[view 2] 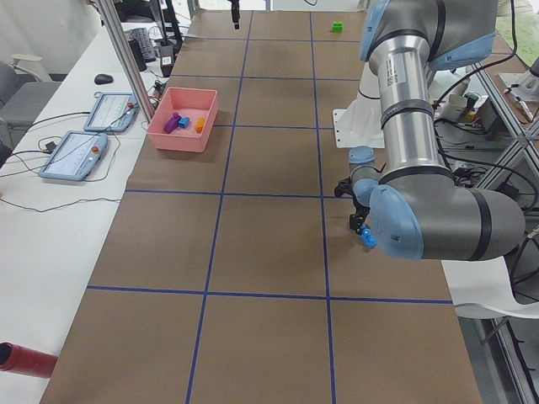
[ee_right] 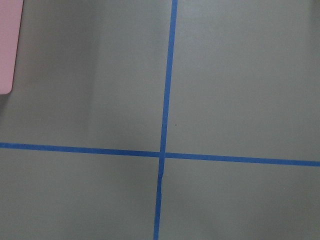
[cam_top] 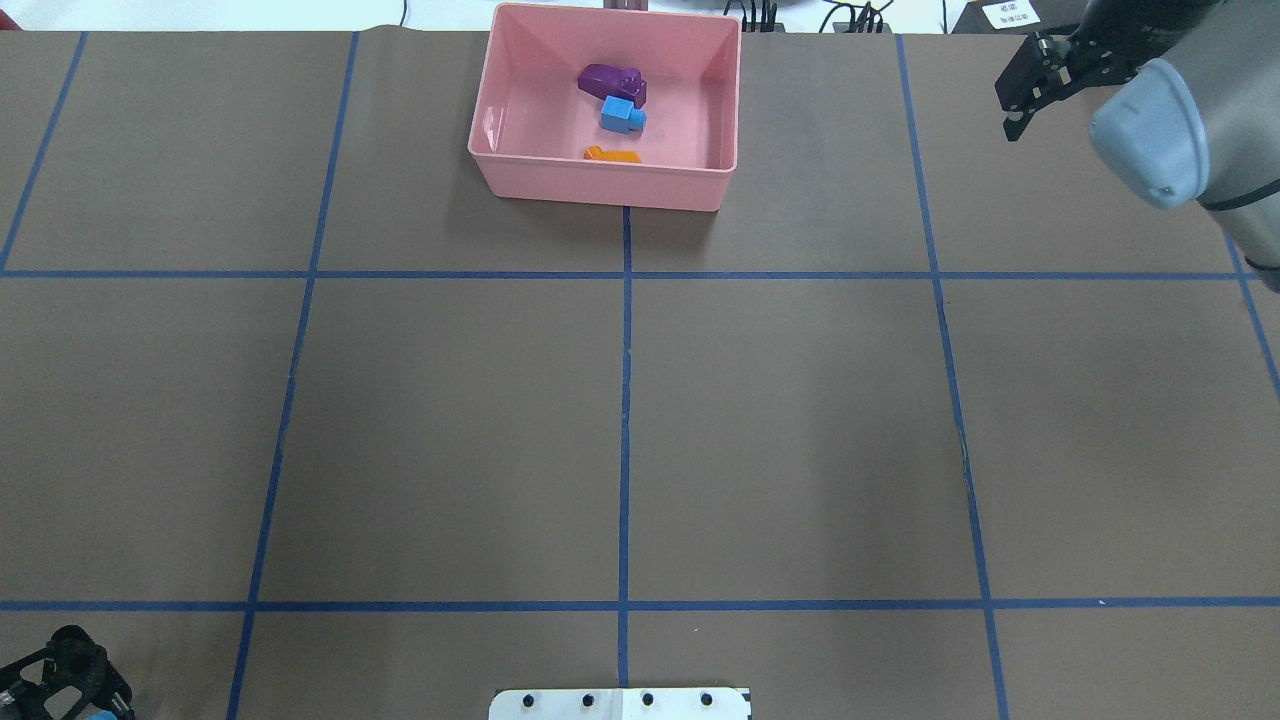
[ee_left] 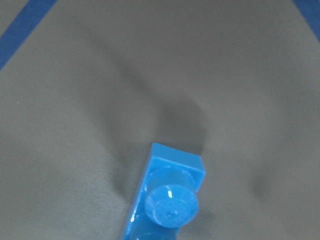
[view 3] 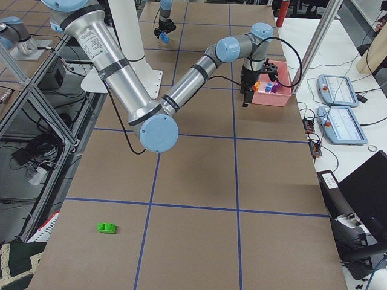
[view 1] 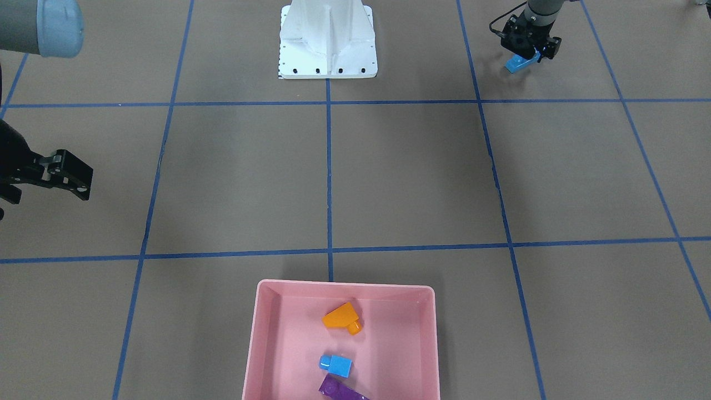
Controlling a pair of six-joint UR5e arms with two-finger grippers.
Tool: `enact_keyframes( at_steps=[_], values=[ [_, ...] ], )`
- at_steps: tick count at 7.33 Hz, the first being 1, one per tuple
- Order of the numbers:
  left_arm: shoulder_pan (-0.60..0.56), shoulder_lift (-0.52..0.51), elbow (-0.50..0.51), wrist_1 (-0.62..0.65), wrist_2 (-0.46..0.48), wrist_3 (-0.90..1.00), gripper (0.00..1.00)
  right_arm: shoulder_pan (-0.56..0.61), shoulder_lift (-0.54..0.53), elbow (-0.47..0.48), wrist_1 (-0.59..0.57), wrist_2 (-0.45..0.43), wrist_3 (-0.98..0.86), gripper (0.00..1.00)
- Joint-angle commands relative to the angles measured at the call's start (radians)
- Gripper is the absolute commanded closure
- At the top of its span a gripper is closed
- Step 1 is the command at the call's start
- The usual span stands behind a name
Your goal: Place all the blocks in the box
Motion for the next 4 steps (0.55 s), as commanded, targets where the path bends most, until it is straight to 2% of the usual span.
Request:
enact_keyframes(
  at_steps=[1, 2, 4],
  values=[
    [-0.006, -0.010, 0.005, -0.008, 0.001, -0.007, 0.57, 0.000, -0.003, 0.000, 0.000, 0.000, 0.000, 0.01],
    [-0.006, -0.008, -0.001, -0.008, 0.003, -0.008, 1.00, 0.000, -0.003, 0.000, 0.000, 0.000, 0.000, 0.01],
    [-0.013, 0.002, -0.047, -0.008, 0.042, -0.085, 1.00, 0.014, -0.003, 0.000, 0.000, 0.002, -0.011, 0.00]
  ],
)
